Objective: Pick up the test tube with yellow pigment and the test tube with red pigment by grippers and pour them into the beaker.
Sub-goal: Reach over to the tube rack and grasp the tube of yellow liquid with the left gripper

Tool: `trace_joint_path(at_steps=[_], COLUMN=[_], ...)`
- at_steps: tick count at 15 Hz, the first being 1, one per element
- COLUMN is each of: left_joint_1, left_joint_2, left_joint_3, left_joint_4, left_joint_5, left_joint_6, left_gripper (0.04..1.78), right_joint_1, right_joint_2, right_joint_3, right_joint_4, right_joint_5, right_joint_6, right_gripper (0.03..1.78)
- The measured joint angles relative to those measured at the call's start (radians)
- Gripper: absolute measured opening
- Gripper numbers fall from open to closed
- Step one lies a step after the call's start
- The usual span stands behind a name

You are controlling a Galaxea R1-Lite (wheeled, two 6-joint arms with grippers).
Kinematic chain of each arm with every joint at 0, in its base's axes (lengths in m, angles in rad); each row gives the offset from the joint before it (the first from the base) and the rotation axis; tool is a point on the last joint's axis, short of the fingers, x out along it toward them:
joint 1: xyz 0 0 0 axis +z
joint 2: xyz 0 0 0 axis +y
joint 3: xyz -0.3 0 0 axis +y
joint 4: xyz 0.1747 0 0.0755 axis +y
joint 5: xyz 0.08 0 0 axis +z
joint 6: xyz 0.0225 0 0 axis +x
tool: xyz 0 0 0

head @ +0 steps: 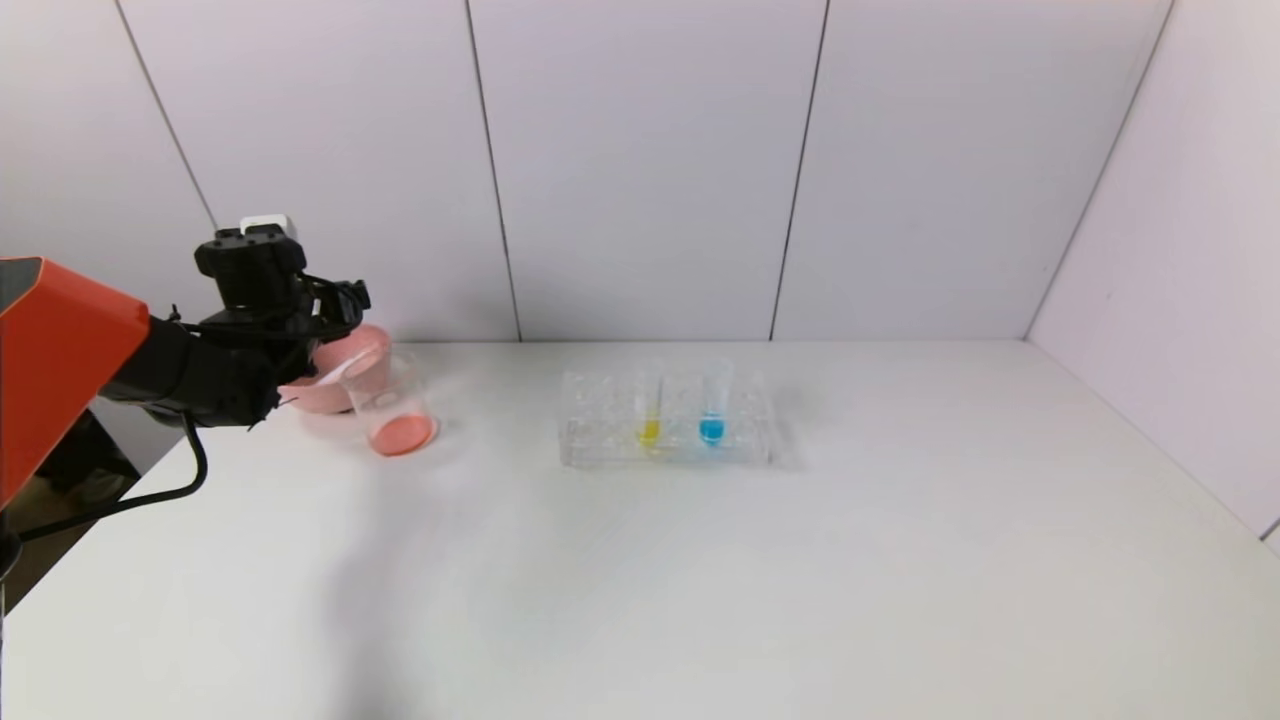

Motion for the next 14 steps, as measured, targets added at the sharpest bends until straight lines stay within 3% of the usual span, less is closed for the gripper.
trace_joint_path(at_steps=[6, 11, 14], left_joint_1=[0.004, -0.002, -0.097], left_joint_2=[-0.22, -0.494, -0.646], left_joint_3=[0.212, 0.566, 0.752], left_joint_4=[0.009, 0.005, 0.015], left_joint_5=[-0.178, -0.531, -0.659], left_joint_6=[-0.002, 0.007, 0.009], left_gripper=[1.76, 1.76, 1.76], right_joint_1=[0.0, 0.0, 0.0], right_joint_2=[0.0, 0.0, 0.0], right_joint_3=[0.0, 0.0, 0.0], right_joint_4=[0.0, 0.0, 0.0], right_joint_5=[0.0, 0.0, 0.0], right_joint_6=[0.0, 0.0, 0.0], right_gripper=[1.71, 1.71, 1.71])
